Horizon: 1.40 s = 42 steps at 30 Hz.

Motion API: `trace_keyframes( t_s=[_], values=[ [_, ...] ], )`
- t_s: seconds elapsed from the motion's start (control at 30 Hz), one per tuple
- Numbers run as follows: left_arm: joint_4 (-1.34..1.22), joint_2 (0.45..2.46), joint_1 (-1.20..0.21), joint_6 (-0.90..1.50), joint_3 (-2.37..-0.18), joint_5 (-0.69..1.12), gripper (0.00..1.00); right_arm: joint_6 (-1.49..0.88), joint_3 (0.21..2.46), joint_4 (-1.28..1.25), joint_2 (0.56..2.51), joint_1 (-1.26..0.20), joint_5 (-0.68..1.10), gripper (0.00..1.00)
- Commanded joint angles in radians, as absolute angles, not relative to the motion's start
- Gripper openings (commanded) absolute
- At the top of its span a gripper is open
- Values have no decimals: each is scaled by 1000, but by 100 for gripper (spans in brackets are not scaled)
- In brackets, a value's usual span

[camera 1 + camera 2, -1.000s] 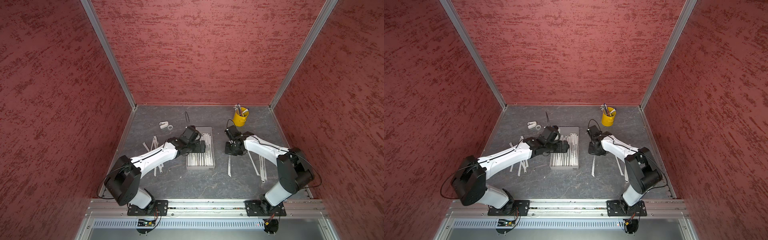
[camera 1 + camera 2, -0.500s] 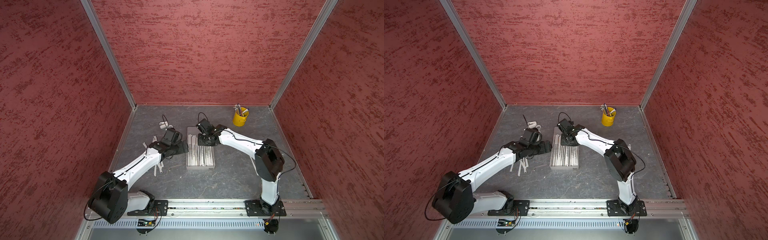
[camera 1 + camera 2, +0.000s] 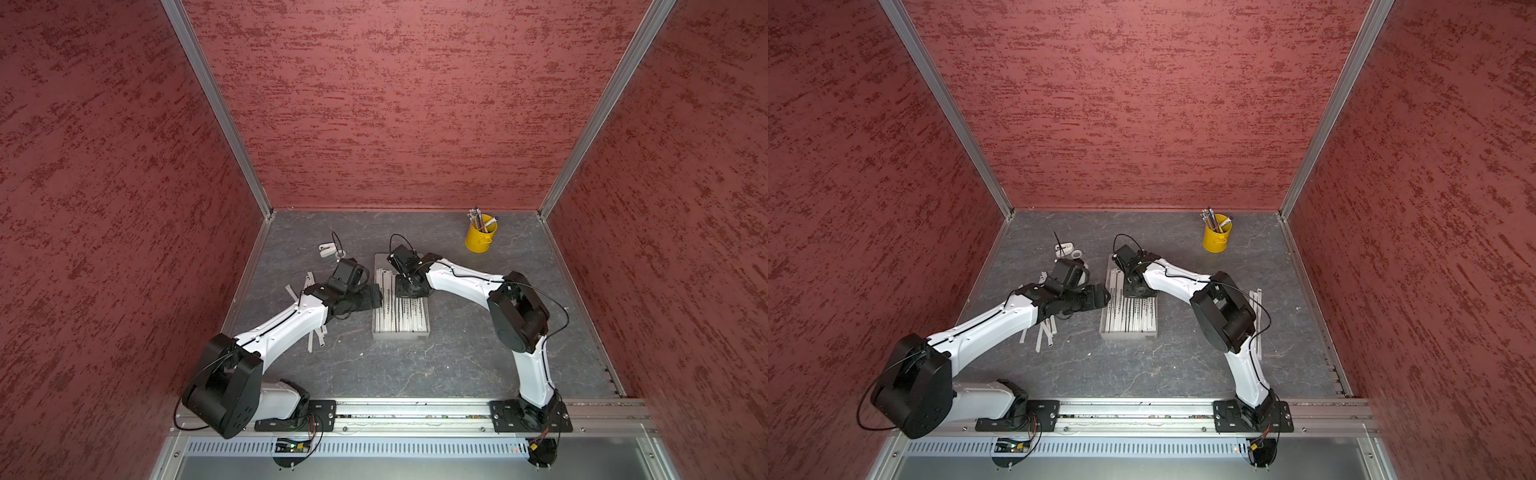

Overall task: Put the straws into the storage box
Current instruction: Place the straw in the storage box, then pick up the straw from the center of the board.

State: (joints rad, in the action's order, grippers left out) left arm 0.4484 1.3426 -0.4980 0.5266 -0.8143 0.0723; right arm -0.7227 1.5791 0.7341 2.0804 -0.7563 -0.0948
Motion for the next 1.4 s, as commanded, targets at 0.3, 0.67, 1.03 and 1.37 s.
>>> trace_keyframes(
  t_s=[0.3,0.67,1.03,1.37],
  values=[
    [492,1285,-528,501,-865,16,97,-707,1538,784,1895,-745,-100,24],
    [307,1394,-743,498,-964,104,97,-631,1048,789,1490,-449,-105,31],
    [269,1656,-901,535,-1144,145,97,-522,884,752,1512,-134,-150,46],
    [336,1754,-919,530,-1226,125,97,-518,885,693,1604,-95,-97,34]
  ],
)
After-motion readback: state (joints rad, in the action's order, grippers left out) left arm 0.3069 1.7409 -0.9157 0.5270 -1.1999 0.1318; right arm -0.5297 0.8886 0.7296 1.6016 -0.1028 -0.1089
